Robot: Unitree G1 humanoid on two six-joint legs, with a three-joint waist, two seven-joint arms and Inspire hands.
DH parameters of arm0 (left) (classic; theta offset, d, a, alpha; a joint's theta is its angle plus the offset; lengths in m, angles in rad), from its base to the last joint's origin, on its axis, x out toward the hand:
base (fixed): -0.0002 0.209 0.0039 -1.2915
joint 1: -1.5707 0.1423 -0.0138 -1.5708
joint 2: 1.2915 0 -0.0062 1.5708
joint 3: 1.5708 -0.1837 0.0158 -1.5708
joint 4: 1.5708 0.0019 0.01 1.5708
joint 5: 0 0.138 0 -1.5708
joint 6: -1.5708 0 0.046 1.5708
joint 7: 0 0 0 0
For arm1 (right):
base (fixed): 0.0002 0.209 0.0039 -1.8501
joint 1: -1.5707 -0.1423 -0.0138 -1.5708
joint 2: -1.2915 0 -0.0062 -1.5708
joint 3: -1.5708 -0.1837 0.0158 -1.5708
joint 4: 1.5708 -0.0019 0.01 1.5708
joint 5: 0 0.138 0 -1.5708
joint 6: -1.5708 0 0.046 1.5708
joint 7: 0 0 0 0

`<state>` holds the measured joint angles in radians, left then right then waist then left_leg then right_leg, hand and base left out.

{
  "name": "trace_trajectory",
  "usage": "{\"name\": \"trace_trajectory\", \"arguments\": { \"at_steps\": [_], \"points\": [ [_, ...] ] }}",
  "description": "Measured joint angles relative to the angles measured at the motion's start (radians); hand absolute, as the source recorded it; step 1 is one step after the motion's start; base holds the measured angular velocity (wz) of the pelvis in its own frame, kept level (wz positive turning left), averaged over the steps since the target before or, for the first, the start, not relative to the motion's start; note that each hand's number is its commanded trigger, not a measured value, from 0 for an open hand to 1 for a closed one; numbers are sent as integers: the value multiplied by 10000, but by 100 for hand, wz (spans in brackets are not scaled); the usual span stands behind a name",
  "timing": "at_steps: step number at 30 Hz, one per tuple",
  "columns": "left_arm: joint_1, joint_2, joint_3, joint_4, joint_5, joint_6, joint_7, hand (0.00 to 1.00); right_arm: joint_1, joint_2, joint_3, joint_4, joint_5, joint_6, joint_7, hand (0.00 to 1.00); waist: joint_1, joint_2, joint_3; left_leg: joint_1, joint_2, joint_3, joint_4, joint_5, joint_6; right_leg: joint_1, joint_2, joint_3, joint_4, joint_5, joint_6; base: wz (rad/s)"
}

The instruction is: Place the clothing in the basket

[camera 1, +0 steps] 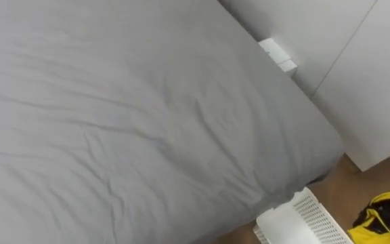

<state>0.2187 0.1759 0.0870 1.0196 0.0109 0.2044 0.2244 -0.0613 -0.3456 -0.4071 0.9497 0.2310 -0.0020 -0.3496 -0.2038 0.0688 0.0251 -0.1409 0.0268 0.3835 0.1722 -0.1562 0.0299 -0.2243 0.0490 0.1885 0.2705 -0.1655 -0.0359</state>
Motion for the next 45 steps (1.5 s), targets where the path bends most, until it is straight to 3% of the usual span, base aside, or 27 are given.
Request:
{"name": "trace_trajectory", "arguments": {
  "at_steps": [3,5,10,12,13,14,15,16,19,25,29,39,45],
  "points": [
    [-356,13,-572,263,4,0,1,0,-354,-209,29,278,22,-15,-33,100,-38,310,75,-528,-88,121,27,71,122,-758,-66,86,457,-76,104,-12],
    [-749,11,-720,732,-23,-3,18,0,-905,-212,184,683,61,-27,-51,100,0,411,60,-976,-125,316,122,112,184,-1446,-110,284,856,-106,141,-27],
    [-1257,11,-1008,1263,-762,-38,146,0,-1139,-212,256,1342,181,-395,-82,100,5,523,69,-1245,-191,378,193,146,228,-1816,-103,406,1063,-254,190,-5],
    [-1495,4,-1334,1529,-1088,-75,205,0,-1135,-217,362,1477,297,-426,-206,100,22,682,52,-1429,-209,420,200,158,253,-2035,-122,398,1144,-236,220,-6],
    [-1569,0,-1419,1586,-1188,-75,208,0,-1140,-224,370,1509,364,-431,-244,93,27,724,51,-1495,-210,429,199,172,277,-2127,-131,407,1179,-228,234,-5],
    [-1711,-1,-1531,1691,-1334,-80,222,0,-1180,-226,388,1648,397,-453,-314,58,85,781,43,-1621,-224,471,195,190,308,-2335,-143,462,1336,-223,249,-5],
    [-1792,-1,-1580,1759,-1402,-82,222,0,-1242,-226,395,1775,387,-463,-360,12,112,808,49,-1683,-242,472,196,202,327,-2428,-146,482,1417,-212,267,-3],
    [-1981,0,-1698,1907,-1525,-87,230,0,-1382,-228,397,1979,356,-468,-453,0,116,883,51,-1847,-265,478,215,227,367,-2570,-164,488,1514,-198,290,0],
    [-2288,-18,-1825,2147,-1757,-106,231,0,-1780,-262,395,2534,344,-565,-550,0,167,1008,75,-2085,-356,501,252,273,419,-2867,-199,476,1651,-196,301,4],
    [-2360,-17,-1970,2174,-1767,-164,231,0,-2368,-449,489,3262,440,-743,-564,0,215,1024,69,-2162,-325,487,249,299,425,-2967,-314,211,1652,-206,311,1],
    [-2361,-17,-2081,2174,-1784,-206,276,0,-2404,-502,516,3297,572,-874,-761,0,214,1016,74,-2165,-327,461,251,299,425,-2947,-460,-22,1651,-206,311,0],
    [-2340,25,-2115,2172,-1953,-378,310,0,-2314,-594,963,3284,1269,-977,-760,0,227,931,134,-2163,-312,450,255,300,426,-2920,-460,-40,1613,-217,317,0],
    [-2340,77,-2123,2170,-1955,-548,325,0,-2200,-637,1441,3286,1404,-1152,-703,0,207,887,148,-2151,-310,260,324,305,417,-2813,-515,-381,1626,-302,263,11]
  ]
}}
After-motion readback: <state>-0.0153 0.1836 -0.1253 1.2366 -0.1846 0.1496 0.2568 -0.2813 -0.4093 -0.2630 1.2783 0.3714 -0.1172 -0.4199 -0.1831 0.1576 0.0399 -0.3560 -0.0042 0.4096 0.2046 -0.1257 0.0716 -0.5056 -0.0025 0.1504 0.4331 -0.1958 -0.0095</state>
